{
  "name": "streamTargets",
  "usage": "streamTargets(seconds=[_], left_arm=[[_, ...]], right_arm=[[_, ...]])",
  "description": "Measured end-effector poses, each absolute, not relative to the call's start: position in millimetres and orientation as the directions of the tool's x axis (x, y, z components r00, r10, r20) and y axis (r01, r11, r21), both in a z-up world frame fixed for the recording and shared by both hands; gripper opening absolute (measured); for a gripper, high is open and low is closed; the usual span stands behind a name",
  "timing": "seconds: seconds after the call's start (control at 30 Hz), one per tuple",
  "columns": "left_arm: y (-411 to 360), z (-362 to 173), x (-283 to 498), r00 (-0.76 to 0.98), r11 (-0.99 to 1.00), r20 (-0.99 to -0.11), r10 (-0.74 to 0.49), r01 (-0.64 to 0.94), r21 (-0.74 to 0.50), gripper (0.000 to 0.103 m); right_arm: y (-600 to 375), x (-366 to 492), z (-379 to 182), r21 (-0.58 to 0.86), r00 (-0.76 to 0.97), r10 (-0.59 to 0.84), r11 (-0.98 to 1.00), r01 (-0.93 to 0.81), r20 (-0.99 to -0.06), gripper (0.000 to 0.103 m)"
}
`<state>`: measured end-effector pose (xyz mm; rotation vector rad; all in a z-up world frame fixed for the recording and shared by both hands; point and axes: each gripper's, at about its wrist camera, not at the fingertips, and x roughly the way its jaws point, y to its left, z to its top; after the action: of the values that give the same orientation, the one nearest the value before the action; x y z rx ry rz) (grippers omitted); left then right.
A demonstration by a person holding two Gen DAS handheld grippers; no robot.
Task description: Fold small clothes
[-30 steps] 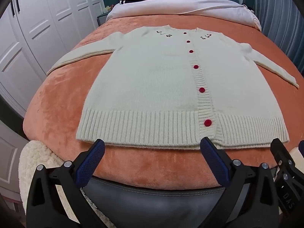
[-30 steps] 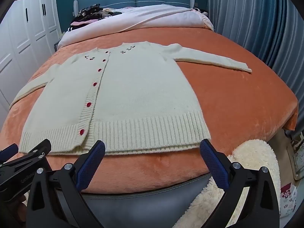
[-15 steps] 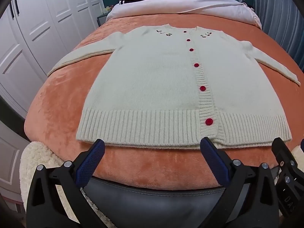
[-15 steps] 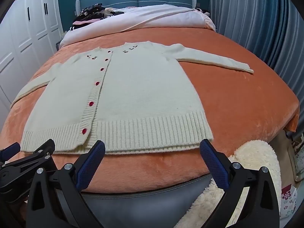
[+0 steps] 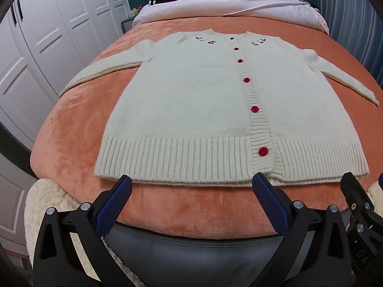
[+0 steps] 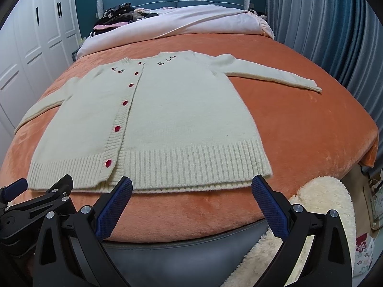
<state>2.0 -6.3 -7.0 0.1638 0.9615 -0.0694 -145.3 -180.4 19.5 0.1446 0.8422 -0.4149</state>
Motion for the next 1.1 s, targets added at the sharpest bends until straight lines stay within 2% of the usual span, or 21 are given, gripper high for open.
streamTargets(seconds=[1.1], left_arm=[[-8.2,-12.7,-1.6,0.566,0.984,-0.824,0.015,0.138,0.113,0.098]], right_arm=[[-179.6,-147.3,16.9,-0.035,0.584,-0.295,0.909,0.414,-0.756,0.098]])
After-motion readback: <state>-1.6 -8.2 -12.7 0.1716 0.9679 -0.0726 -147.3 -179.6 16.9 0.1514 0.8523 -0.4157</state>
